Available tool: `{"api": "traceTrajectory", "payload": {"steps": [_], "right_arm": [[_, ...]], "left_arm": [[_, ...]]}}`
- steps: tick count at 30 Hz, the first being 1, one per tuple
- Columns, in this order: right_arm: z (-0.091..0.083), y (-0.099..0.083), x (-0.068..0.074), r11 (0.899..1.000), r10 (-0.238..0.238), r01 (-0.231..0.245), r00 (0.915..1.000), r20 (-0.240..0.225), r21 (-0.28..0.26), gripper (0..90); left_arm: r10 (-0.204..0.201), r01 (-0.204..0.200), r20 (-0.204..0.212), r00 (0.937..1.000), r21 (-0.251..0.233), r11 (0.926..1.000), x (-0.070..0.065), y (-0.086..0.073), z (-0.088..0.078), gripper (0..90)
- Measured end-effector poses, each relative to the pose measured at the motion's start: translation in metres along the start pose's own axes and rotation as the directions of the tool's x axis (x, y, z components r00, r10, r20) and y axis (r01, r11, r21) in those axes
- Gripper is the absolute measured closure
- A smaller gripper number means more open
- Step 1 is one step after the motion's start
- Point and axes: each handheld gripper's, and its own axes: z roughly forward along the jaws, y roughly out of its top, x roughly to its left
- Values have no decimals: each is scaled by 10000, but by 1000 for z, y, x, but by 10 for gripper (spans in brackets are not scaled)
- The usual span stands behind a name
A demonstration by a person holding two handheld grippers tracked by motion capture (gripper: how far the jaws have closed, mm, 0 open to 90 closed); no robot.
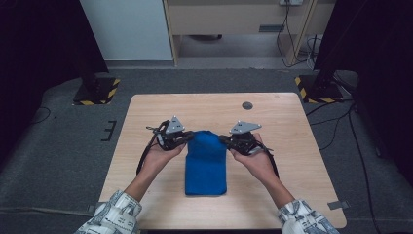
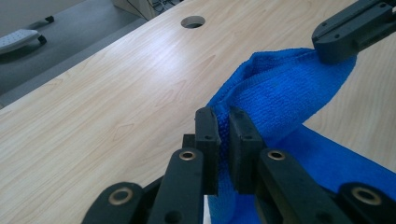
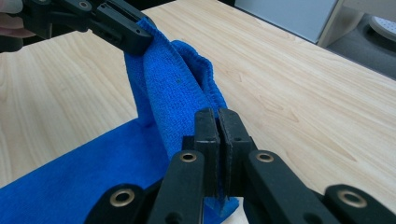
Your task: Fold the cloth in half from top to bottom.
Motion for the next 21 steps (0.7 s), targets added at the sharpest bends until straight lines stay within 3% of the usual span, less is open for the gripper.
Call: {"api": "traceTrajectory", "payload": {"steps": [10, 21], "right_arm": [[-8, -5, 4, 9998, 55, -57, 9999, -113, -165, 877], [-15, -13, 20, 9999, -122, 120, 9994, -320, -79, 876]], "left_arm": [[-181, 180, 210, 9996, 60, 9998, -8, -8, -5, 858], [-443, 444, 460, 9980, -17, 9990, -20, -24, -13, 856]]}}
